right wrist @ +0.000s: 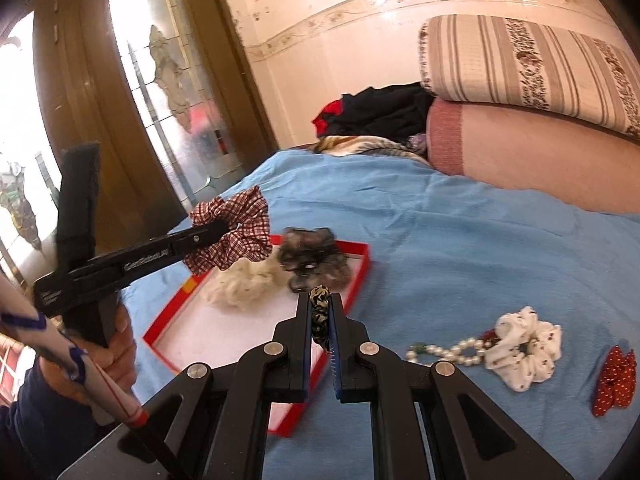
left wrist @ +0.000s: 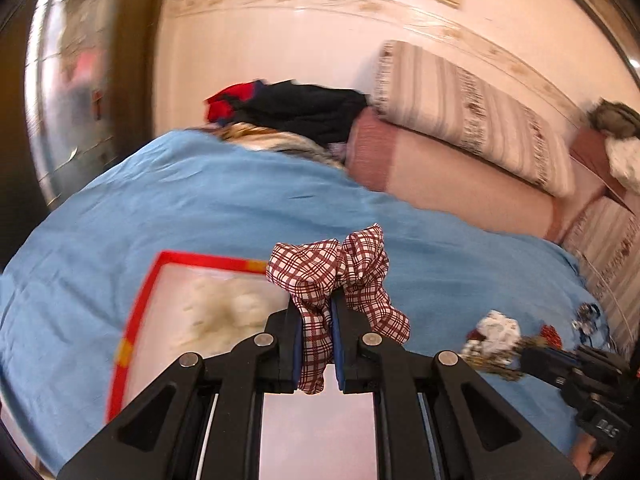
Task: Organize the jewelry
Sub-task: 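Carry the plaid scrunchie and leopard hair tie over the tray with both tools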
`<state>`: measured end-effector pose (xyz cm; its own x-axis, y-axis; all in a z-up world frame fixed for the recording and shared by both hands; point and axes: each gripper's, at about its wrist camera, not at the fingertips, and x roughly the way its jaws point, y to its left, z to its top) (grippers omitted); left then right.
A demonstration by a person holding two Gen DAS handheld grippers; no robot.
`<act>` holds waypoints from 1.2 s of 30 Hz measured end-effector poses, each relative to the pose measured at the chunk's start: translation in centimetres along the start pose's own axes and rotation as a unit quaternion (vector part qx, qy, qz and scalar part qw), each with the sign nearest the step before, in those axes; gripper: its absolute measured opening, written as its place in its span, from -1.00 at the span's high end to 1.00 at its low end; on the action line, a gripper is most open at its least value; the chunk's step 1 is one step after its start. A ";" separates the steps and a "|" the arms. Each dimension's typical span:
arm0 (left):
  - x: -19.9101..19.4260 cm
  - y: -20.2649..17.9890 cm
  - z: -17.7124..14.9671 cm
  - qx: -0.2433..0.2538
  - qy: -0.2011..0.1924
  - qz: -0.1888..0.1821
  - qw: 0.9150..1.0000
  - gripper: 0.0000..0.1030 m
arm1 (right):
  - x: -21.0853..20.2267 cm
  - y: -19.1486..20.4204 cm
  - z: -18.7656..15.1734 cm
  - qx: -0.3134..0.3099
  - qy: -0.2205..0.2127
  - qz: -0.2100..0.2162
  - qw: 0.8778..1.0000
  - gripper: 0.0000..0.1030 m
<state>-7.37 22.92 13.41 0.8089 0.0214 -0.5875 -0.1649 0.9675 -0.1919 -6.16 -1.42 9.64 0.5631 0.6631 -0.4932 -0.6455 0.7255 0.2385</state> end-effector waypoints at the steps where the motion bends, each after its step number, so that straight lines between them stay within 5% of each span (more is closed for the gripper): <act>1: 0.0 0.9 -0.1 -0.008 0.004 0.003 1.000 0.77 | 0.1 0.5 -0.1 -0.002 0.000 0.003 1.000 0.84; 7: 2.0 4.1 -1.3 -0.030 0.053 0.001 0.998 0.77 | 1.7 2.5 -0.2 0.000 0.011 0.029 1.000 0.84; 14: 5.2 3.6 -2.4 -0.025 0.102 0.000 0.994 0.77 | 5.6 4.6 -0.8 -0.005 0.026 0.033 0.999 0.84; 36: 8.9 3.0 -2.8 -0.027 0.132 0.005 0.991 0.77 | 12.8 4.5 -4.4 -0.038 0.107 0.003 0.994 0.83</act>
<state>-2.32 25.34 5.38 0.6322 -0.0426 -0.7736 -0.2074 0.9527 -0.2219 -4.14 9.50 0.75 0.4422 0.6070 -0.6603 -0.6905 0.7003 0.1813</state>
